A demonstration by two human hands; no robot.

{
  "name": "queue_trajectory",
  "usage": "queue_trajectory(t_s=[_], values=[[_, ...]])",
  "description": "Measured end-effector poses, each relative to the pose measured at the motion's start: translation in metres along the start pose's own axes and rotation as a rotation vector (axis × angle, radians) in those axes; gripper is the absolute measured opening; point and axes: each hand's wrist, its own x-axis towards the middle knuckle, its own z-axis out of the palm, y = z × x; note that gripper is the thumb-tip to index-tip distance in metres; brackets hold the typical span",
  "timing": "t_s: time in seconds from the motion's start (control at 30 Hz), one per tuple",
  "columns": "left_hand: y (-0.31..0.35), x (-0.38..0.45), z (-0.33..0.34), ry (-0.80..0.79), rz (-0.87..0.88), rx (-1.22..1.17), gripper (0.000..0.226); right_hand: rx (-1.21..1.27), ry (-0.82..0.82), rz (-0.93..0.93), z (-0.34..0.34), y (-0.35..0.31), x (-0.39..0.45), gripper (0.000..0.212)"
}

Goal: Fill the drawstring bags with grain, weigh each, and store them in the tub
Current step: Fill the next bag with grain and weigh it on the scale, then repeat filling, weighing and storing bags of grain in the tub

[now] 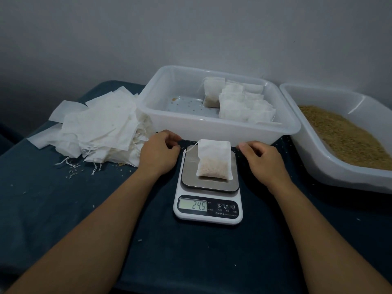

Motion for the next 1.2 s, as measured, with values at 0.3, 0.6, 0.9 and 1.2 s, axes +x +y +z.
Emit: queue_trajectory(t_s=[0.3,0.6,0.9,1.2], values=[[0.001,-0.001,0.001,-0.017,-0.003,0.002,0.021,-0.014,-0.066,-0.105,0.016,-0.036,-0.009,0.030],[0.005,-0.004,0.000,-0.027,-0.029,-0.016,0.011,0.031,-0.124,-0.314,-0.009,-0.101,-0.035,0.008],[0.004,-0.009,0.004,-0.029,-0.054,-0.067,0.013,-0.070,-0.018,-0.333,-0.028,-0.190,0.095,0.012],[0.004,-0.012,0.007,-0.020,-0.051,-0.111,0.017,-0.298,-0.129,-0.074,0.040,-0.131,0.204,0.014]])
